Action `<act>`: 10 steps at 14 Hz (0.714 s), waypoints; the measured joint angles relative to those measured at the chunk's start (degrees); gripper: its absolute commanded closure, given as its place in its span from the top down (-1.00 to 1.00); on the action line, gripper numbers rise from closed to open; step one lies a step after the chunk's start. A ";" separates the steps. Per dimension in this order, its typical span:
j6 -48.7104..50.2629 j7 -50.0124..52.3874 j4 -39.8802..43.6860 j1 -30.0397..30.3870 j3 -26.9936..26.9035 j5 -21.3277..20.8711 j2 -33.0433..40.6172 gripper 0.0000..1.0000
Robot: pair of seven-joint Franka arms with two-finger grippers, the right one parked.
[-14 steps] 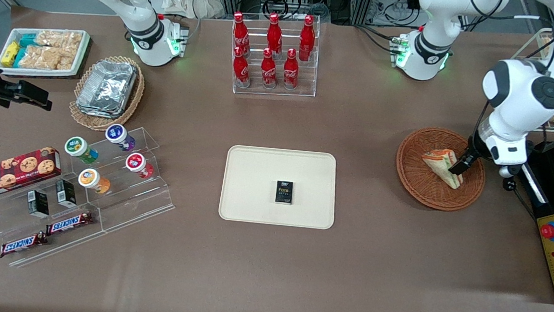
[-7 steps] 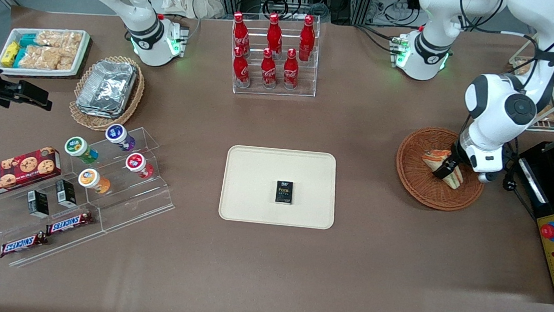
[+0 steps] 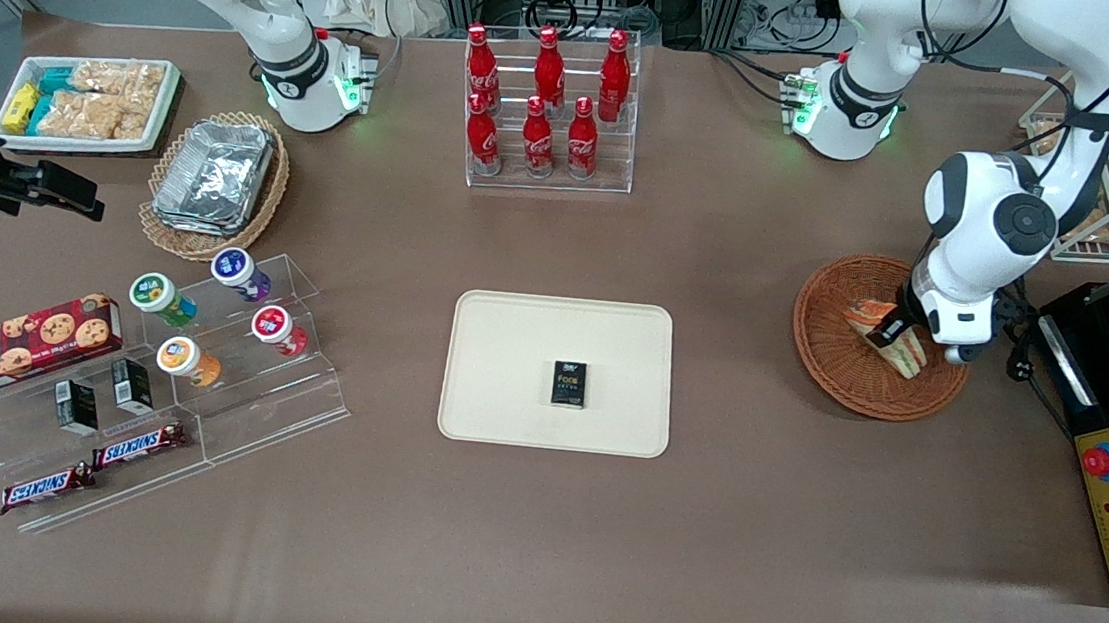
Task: Place sandwich from basket to tray
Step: 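Close the left gripper on the wrapped sandwich and lift it, then carry the sandwich with the left gripper over to the white tray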
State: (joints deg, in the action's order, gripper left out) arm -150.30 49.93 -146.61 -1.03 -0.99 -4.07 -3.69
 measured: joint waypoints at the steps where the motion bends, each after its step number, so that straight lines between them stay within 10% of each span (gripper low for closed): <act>1: 0.05 -0.40 0.01 -0.10 0.01 -0.49 -0.03 -1.00; 10: 30.88 -14.47 14.06 -0.29 0.36 -1.27 12.91 -1.00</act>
State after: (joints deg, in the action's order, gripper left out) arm -119.42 35.45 -132.56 -1.32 -0.63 -5.34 9.22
